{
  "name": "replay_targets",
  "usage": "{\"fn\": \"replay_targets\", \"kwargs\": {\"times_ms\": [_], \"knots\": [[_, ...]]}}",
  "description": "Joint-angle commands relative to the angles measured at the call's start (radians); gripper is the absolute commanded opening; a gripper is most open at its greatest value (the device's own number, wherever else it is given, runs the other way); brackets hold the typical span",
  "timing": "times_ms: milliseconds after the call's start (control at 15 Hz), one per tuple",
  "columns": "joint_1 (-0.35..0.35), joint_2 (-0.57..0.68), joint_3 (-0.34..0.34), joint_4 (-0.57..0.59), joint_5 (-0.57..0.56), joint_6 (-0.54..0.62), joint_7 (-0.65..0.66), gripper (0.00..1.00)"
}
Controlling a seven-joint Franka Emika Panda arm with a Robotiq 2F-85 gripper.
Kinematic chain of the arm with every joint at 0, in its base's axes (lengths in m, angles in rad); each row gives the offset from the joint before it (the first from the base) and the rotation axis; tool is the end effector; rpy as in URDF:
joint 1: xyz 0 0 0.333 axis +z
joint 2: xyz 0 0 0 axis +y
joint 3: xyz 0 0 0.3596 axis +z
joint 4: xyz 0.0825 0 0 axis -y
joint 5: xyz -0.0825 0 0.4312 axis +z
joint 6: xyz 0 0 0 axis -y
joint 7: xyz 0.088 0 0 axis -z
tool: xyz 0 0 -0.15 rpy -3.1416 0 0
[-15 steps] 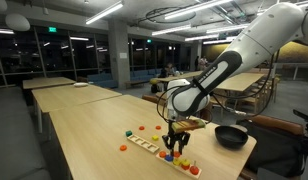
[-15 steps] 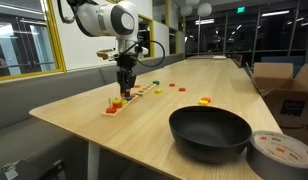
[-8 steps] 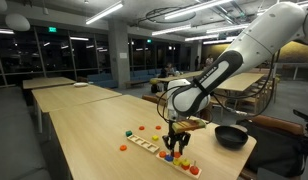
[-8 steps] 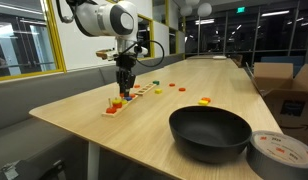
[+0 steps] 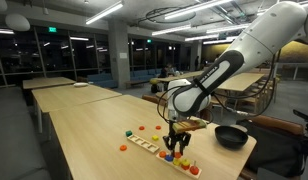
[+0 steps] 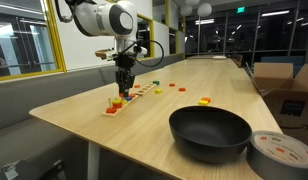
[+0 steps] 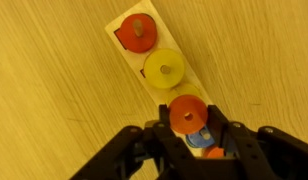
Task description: Put the orange object in the middle position on the wooden board
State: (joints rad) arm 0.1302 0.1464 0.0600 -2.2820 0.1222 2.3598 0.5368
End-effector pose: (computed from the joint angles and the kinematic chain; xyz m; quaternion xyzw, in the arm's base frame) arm 0.5453 0.1107 0.2493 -0.9747 0.2162 0.0484 0.0307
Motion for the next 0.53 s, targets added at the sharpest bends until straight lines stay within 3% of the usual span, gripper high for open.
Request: {"fn": "replay_targets", "kwargs": {"times_ms": [0, 467], "knots": [[0.005, -0.025, 0.007, -0.021, 0.008, -0.012, 0.010, 0.26], [0.011, -0.030, 0.019, -0.040, 0.010, -0.007, 0.018, 0.25]]}}
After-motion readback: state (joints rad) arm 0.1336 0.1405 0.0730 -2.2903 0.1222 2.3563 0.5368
